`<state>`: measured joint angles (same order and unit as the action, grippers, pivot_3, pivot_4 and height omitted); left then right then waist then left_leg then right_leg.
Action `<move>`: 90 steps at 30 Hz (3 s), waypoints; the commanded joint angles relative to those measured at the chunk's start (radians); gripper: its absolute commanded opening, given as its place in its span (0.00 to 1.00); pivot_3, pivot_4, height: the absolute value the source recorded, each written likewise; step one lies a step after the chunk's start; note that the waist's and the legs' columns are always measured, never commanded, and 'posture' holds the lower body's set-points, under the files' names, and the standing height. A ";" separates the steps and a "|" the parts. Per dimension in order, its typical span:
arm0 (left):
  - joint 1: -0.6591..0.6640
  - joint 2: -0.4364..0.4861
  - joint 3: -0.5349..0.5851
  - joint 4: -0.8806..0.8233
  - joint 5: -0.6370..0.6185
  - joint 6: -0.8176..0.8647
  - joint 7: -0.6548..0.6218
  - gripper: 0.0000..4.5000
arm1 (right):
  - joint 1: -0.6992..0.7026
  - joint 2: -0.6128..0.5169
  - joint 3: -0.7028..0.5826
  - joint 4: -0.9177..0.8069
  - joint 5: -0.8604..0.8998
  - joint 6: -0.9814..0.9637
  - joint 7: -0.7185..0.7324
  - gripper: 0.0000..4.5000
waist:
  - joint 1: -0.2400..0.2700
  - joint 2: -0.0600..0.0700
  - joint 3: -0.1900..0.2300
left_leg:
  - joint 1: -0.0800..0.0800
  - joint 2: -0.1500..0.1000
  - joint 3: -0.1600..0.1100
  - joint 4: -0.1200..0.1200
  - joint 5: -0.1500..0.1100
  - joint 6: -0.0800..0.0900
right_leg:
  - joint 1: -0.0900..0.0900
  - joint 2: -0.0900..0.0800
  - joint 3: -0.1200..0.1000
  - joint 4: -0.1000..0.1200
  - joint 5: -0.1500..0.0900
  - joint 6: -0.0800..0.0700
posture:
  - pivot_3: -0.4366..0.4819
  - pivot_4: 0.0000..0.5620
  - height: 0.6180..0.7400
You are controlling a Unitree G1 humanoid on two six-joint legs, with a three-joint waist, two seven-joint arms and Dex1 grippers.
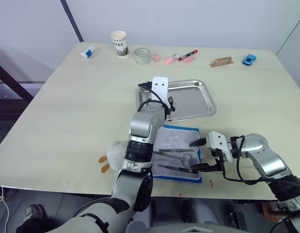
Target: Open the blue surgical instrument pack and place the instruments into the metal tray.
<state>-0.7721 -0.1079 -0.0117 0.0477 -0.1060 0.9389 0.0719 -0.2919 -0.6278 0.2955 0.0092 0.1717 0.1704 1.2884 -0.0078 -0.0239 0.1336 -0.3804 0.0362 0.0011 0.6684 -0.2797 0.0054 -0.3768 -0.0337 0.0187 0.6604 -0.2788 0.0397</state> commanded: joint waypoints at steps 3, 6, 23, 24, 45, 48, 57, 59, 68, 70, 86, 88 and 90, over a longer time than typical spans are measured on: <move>0.078 0.110 -0.060 -0.152 -0.103 -0.165 -0.294 0.45 | 0.032 -0.014 0.029 0.031 -0.009 0.026 0.015 0.98 | -0.001 0.003 0.001 | 0.000 0.000 0.000 0.000 0.000 -0.001 | 0.000 0.000 0.000 0.000 0.000 0.000 | 0.48 0.27 1.00; 0.172 0.240 -0.076 -0.167 -0.172 -0.342 -0.568 0.45 | 0.033 -0.006 0.028 0.029 -0.004 0.025 0.006 0.98 | -0.004 0.005 0.001 | 0.001 0.000 0.001 0.000 0.001 -0.002 | 0.000 0.000 0.000 0.000 0.000 0.000 | 0.48 0.27 1.00; 0.424 0.856 -0.003 -0.055 -0.417 -0.590 -1.566 0.99 | 0.036 0.016 0.028 0.048 0.003 -0.027 0.004 0.98 | -0.005 0.007 0.004 | 0.001 0.001 0.000 0.000 -0.002 0.004 | 0.000 0.001 -0.001 0.000 -0.001 -0.001 | 0.48 0.27 1.00; 0.432 0.867 -0.004 -0.047 -0.410 -0.611 -1.580 0.99 | 0.038 0.016 0.027 0.047 0.003 -0.029 0.004 0.98 | -0.005 0.008 0.004 | 0.001 0.001 0.000 0.000 -0.002 0.004 | 0.000 0.002 -0.001 0.000 -0.001 -0.001 | 0.48 0.27 1.00; 0.264 0.792 -0.174 0.054 -0.193 -0.731 -1.492 0.61 | 0.057 0.036 0.021 0.023 0.005 -0.017 -0.037 0.98 | -0.004 0.008 0.005 | 0.000 0.001 0.000 0.000 -0.002 0.004 | -0.001 0.003 -0.001 0.000 -0.001 -0.001 | 0.48 0.27 1.00; 0.244 0.772 -0.206 0.094 -0.153 -0.781 -1.498 0.52 | 0.056 0.035 0.018 0.026 0.005 -0.017 -0.037 0.98 | -0.005 0.008 0.005 | 0.000 0.001 0.000 0.000 -0.002 0.004 | -0.001 0.004 -0.001 0.000 -0.001 -0.001 | 0.48 0.27 1.00; 0.201 0.714 -0.278 0.154 -0.079 -0.863 -1.502 0.52 | 0.052 0.040 0.017 0.038 0.004 -0.016 -0.043 0.98 | -0.004 0.008 0.005 | 0.000 0.001 0.000 0.000 -0.002 0.004 | -0.001 0.004 -0.001 0.000 -0.001 -0.001 | 0.48 0.27 1.00; 0.196 0.701 -0.288 0.152 -0.070 -0.858 -1.497 0.52 | 0.054 0.043 0.019 0.037 0.003 -0.015 -0.045 0.98 | -0.005 0.008 0.005 | 0.000 0.001 0.000 0.000 -0.002 0.004 | -0.001 0.004 -0.001 0.001 -0.001 -0.001 | 0.48 0.27 1.00; 0.197 0.690 -0.313 0.147 -0.034 -0.859 -1.487 0.52 | 0.061 0.043 0.019 0.028 0.004 -0.009 -0.051 0.98 | -0.005 0.008 0.005 | 0.000 0.002 0.000 0.000 -0.002 0.004 | -0.001 0.004 0.000 0.001 -0.001 -0.001 | 0.48 0.27 1.00; 0.200 0.691 -0.313 0.138 -0.037 -0.850 -1.490 0.52 | 0.062 0.042 0.019 0.028 0.004 -0.009 -0.052 0.98 | -0.005 0.008 0.005 | 0.000 0.001 0.000 0.000 -0.002 0.004 | -0.001 0.004 0.000 0.001 -0.001 -0.001 | 0.48 0.27 1.00; 0.208 0.689 -0.349 0.165 0.017 -0.866 -1.472 0.52 | 0.079 0.041 0.022 0.007 0.006 0.003 -0.063 0.98 | -0.005 0.008 0.005 | 0.000 0.002 -0.001 0.000 -0.002 0.004 | 0.000 0.004 -0.001 0.001 -0.001 -0.001 | 0.48 0.27 1.00; 0.214 0.688 -0.354 0.162 0.022 -0.866 -1.466 0.52 | 0.081 0.040 0.022 0.005 0.007 0.004 -0.063 0.98 | -0.005 0.008 0.005 | 0.000 0.001 -0.001 0.000 -0.002 0.004 | 0.000 0.004 -0.001 0.001 -0.001 -0.001 | 0.48 0.27 1.00; 0.218 0.687 -0.357 0.163 0.029 -0.867 -1.453 0.52 | 0.081 0.040 0.022 0.003 0.007 0.005 -0.062 0.98 | -0.005 0.008 0.005 | 0.000 0.002 -0.001 0.000 -0.002 0.004 | 0.000 0.004 0.000 0.001 -0.001 -0.001 | 0.48 0.27 1.00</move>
<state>-0.5631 0.5806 -0.3628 0.2189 -0.0969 0.0808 -1.3924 -0.2411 -0.5823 0.2772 -0.0078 0.1999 0.1427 1.2230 -0.0127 -0.0160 0.1383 -0.3799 0.0377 0.0006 0.6685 -0.2816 0.0095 -0.3772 -0.0296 0.0182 0.6613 -0.2795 0.0388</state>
